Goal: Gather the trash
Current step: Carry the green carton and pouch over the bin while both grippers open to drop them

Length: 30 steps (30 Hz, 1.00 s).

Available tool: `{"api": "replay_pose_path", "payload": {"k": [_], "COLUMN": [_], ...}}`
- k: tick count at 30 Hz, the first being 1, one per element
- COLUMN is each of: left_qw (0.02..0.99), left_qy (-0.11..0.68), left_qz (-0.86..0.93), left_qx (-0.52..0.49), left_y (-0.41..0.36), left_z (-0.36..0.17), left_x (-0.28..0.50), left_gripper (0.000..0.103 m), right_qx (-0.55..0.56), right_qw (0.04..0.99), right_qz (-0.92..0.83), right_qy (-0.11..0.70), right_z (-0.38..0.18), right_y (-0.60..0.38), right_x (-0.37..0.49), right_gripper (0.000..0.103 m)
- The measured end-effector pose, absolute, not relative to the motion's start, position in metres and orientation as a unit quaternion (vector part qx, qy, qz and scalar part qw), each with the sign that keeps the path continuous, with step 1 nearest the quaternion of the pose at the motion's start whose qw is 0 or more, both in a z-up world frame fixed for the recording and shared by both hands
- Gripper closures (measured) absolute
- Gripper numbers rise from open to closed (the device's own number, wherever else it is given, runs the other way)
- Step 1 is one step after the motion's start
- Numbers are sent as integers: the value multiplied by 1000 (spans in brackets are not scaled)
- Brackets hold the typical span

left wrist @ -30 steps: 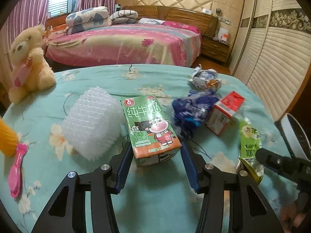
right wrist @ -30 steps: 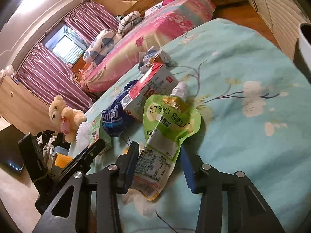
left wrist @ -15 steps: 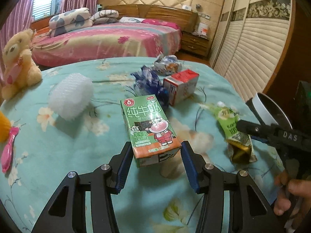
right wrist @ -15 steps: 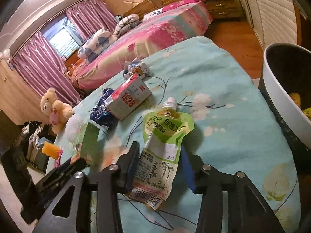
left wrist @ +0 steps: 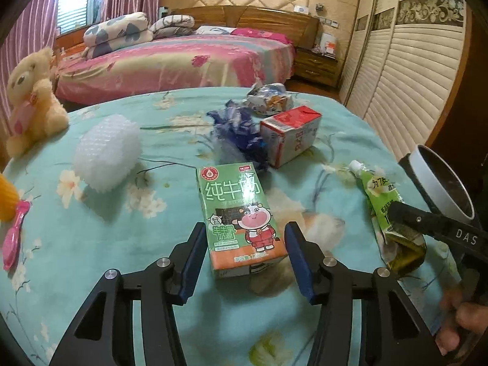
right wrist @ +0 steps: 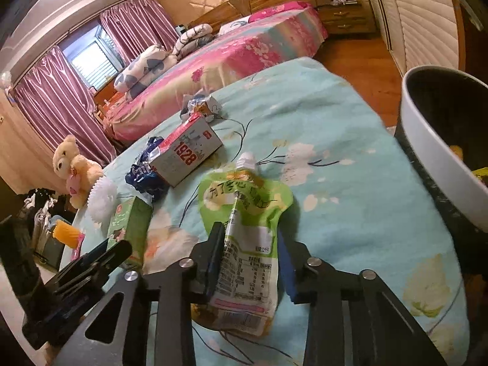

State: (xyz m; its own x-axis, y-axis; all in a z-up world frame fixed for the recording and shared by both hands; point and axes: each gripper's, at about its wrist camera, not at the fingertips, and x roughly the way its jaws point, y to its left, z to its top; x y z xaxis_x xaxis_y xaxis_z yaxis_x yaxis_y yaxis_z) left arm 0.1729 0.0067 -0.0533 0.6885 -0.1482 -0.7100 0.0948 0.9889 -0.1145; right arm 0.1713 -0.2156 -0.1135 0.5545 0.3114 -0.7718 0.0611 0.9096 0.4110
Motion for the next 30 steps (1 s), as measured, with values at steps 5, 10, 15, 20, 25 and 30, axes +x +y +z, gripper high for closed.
{"api": "replay_pose_path", "payload": {"k": [5, 10, 15, 20, 25, 30], "left_qw": [920, 918, 916, 913, 909, 904], "left_qy": [380, 374, 368, 362, 358, 359], "left_qz": [-96, -128, -159, -188, -215, -234], "left_qx": [-19, -14, -11, -5, 5, 10], "left_y": [-14, -38, -57, -78, -101, -120], "left_z": [-47, -38, -29, -23, -22, -22], "left_x": [163, 160, 163, 166, 170, 177], "left_gripper": [53, 53, 53, 53, 53, 53], "right_qx": [211, 213, 221, 230, 236, 239], "right_qw": [863, 870, 877, 882, 887, 890], "right_qz": [75, 70, 56, 37, 14, -8], "right_qy": [452, 438, 424, 410, 397, 388], "right_z": [-105, -94, -83, -73, -65, -60], "right_y": [-229, -245, -268, -297, -322, -345], "right_x": [163, 153, 143, 132, 124, 120], "right_gripper": [74, 74, 74, 74, 74, 74]}}
